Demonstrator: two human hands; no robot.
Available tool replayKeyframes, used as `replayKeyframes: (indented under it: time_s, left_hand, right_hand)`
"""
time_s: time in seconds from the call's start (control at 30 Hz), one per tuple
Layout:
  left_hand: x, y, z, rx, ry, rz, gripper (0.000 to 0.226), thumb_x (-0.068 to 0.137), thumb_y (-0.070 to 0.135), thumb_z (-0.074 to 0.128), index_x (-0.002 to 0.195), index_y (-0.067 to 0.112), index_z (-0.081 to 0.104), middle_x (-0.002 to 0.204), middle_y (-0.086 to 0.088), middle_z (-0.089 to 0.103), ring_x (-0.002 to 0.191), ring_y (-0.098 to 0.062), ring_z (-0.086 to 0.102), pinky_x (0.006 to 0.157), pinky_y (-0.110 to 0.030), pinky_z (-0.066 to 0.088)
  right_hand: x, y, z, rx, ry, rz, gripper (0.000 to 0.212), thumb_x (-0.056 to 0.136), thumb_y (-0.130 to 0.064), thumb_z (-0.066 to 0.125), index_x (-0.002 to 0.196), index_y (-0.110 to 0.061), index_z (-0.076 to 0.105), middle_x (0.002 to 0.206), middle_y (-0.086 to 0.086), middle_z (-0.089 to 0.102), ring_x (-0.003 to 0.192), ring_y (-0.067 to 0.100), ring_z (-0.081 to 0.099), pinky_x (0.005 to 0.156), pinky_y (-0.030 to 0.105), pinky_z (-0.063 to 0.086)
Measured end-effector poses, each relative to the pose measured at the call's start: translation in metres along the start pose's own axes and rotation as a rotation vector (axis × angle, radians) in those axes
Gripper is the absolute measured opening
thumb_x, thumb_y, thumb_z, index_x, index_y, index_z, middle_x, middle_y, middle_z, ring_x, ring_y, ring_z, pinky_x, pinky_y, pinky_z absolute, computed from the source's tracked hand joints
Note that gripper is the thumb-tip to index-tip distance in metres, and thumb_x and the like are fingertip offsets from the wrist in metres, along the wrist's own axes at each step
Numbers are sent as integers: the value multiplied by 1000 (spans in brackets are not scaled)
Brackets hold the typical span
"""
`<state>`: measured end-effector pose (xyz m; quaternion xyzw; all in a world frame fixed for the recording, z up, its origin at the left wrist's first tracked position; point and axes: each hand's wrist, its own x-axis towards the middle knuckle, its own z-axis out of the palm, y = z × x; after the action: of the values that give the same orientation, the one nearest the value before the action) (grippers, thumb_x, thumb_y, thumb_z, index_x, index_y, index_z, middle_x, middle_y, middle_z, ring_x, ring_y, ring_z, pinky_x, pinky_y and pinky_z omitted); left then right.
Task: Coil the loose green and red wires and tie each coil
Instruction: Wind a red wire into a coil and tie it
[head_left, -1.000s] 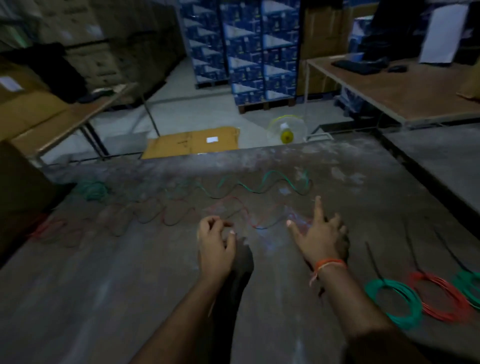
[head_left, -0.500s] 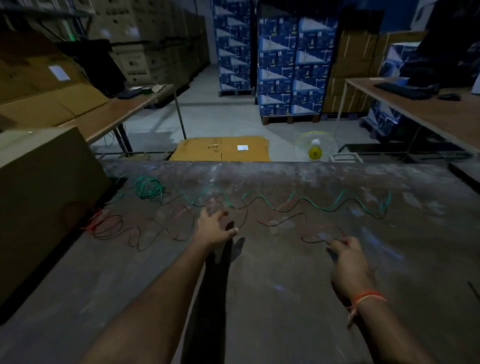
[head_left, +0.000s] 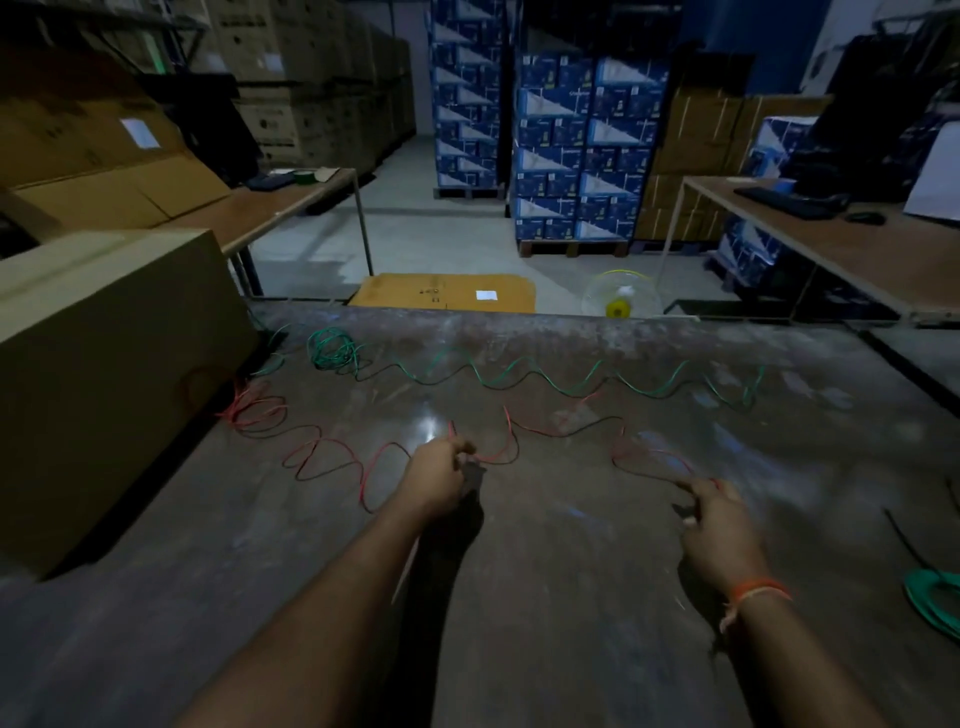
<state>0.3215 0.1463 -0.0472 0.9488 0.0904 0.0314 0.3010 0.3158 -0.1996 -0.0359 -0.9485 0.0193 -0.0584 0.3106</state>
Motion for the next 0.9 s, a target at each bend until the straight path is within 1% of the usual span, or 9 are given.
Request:
replayKeyframes:
  time_s: [0.13,0.3,0.37,0.47,0.57,0.67,0.73,0.83,0.9]
  left_hand:
    - [-50,21,1,-63,57,2,51,81,11,42,122,22,70,119,-7,70,96,-21,72,86,-39,57]
    - [-133,62,2,-112,110,22,51,85,-6,43,122,19,68,101,-2,75,86,-10,72,75,-31,57]
    - [-168,79,1,-159,101,56,49,89,-7,42,122,19,66,108,-1,74,84,-7,72,69,-27,55]
    - [-209,98,-3,-256,51,114,47,93,-8,42,128,15,63,126,2,65,85,-2,73,82,-30,58]
    - [-234,112,-13,-293,41,159,44,95,-5,45,132,16,59,122,1,67,86,-6,73,78,-25,56]
    - [-247,111,-21,-121,123,91,42,95,8,52,134,23,55,116,0,68,92,-12,69,82,-31,55]
    - [-252,98,-26,27,183,-12,39,96,17,54,135,20,53,116,-7,67,92,-17,63,77,-29,50]
    - [-252,67,-33,157,271,-118,40,92,26,56,131,18,54,119,-10,66,101,-27,63,83,-37,52]
    - [-246,45,-37,134,304,-137,40,90,27,57,129,18,55,123,-9,60,105,-28,61,90,-40,52]
  right_hand:
    - [-32,20,-23,28,27,-27,54,78,18,56,127,-2,65,123,22,55,106,38,59,86,23,37]
    - [-80,58,-51,51,35,-55,57,76,18,59,128,-5,66,120,21,57,111,40,60,98,29,43]
    - [-98,68,-65,74,27,-63,56,79,18,59,129,-5,66,124,21,58,116,37,60,101,31,43]
    - [-123,76,-77,116,11,-85,56,80,17,57,130,-7,65,126,20,57,114,37,61,102,38,47]
    - [-138,72,-83,176,10,-95,57,79,16,54,129,-10,66,124,16,59,100,38,65,93,49,56]
    - [-147,64,-79,221,20,-102,59,75,18,51,125,-8,68,121,16,60,95,40,66,88,53,57]
    - [-150,57,-72,249,39,-100,59,74,18,51,123,-9,68,121,14,61,94,40,67,88,52,57]
    - [-152,47,-57,255,80,-101,56,74,20,53,120,-6,69,120,16,64,107,37,64,97,42,52]
    - [-151,40,-46,253,103,-122,55,72,23,54,119,-2,70,119,19,65,112,38,63,101,40,47]
